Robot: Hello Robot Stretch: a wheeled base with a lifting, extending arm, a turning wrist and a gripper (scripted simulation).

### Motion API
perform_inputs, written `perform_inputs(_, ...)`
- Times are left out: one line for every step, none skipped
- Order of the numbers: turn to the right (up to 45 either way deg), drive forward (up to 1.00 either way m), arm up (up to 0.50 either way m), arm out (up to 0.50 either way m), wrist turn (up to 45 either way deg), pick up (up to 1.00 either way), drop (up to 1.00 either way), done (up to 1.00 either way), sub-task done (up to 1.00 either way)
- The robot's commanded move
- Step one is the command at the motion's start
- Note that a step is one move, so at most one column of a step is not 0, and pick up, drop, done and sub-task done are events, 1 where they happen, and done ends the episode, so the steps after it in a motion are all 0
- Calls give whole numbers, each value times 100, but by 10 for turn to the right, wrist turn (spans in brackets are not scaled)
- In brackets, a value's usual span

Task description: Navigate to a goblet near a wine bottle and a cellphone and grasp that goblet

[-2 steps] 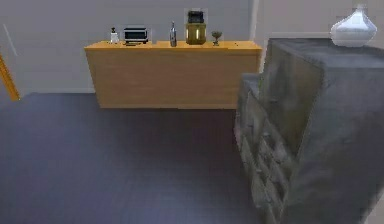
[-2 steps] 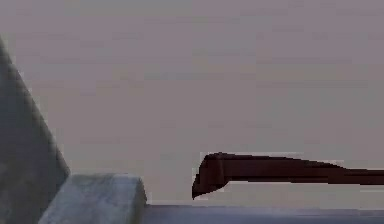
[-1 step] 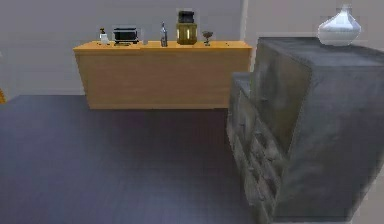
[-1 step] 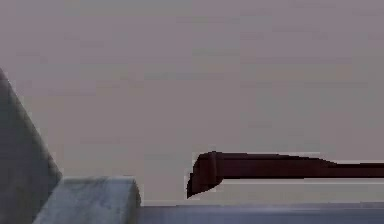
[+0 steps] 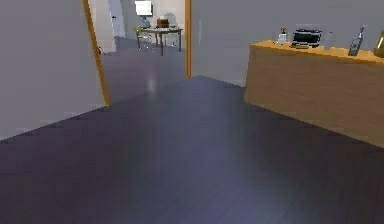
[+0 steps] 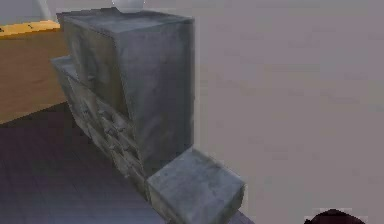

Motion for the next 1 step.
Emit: perform_inputs(-120, 0, 0, 0, 0, 0, 0, 0, 0)
